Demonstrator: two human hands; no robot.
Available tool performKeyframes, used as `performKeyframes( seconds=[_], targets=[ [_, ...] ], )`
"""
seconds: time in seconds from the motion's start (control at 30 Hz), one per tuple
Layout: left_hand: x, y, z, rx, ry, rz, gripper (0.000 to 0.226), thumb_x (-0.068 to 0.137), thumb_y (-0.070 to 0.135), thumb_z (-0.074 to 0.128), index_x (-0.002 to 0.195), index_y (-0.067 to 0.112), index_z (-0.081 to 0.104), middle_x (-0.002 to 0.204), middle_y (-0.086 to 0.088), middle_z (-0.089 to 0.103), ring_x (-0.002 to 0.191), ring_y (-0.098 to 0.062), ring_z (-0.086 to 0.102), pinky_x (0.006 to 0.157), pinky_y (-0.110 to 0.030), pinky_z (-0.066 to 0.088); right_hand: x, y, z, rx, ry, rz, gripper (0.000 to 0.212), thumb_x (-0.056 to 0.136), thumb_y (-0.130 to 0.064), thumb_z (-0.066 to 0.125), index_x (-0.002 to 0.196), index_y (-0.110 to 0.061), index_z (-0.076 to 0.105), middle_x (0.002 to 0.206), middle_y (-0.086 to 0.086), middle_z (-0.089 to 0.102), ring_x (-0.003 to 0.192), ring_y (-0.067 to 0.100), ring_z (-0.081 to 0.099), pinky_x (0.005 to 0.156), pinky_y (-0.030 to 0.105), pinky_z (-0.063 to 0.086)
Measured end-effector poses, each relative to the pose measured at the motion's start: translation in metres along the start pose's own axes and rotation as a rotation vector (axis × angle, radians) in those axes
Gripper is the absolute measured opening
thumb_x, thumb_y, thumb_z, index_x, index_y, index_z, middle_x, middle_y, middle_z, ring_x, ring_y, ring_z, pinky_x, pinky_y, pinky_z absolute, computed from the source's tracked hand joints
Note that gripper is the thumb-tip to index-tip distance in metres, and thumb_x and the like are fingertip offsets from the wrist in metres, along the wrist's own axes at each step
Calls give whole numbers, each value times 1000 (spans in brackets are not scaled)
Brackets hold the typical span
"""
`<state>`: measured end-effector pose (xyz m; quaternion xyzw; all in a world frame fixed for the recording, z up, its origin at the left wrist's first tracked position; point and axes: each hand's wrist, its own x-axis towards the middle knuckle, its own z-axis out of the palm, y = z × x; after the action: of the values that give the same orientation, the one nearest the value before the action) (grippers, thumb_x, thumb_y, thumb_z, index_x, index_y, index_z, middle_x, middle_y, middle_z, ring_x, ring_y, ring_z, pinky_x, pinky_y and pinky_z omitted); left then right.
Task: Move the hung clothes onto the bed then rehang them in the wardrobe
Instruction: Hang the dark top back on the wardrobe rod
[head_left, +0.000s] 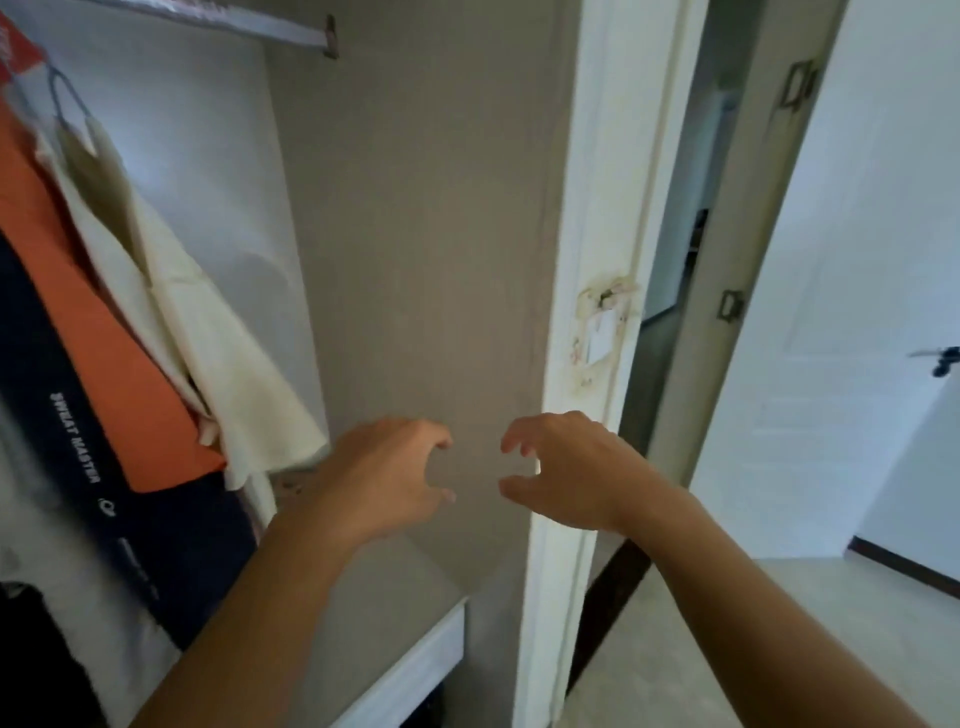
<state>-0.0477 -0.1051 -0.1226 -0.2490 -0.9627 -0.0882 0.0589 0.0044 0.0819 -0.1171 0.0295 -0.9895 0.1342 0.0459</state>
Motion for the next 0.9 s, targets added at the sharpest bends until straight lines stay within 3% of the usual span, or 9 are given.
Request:
performKeyframes(
  seconds=[0.17,0.43,0.77,0.9],
  targets=[
    [1,56,13,-29,-61,158,65,78,54,72,136,34,50,135,7,58,122,-17,56,96,-29,44,-66,40,-8,-9,12,189,37,87,-36,63,124,-30,59,119,-10,63,103,14,60,93,38,53],
    [-16,160,33,-141,-181,392,63,83,49,72,139,37,44,137,8,56,116,-15,58,90,-28,45,-176,91,-25,-53,79,442,44,90,-35,64,131,-26,53,130,-5,58,114,15,55,96,31,47],
    [-83,315,66,-190,-252,630,61,83,50,71,138,38,47,133,9,59,115,-13,60,98,-32,48,-354,155,-48,-115,121,741,43,92,-38,58,134,-31,50,131,-13,56,118,12,53,80,26,36],
    [-124,387,82,-193,-309,749,58,84,50,70,136,40,47,133,10,58,117,-11,58,100,-32,47,-438,178,-52,-87,133,863,44,91,-37,59,134,-28,52,130,-8,57,119,15,51,94,31,42]
  ],
)
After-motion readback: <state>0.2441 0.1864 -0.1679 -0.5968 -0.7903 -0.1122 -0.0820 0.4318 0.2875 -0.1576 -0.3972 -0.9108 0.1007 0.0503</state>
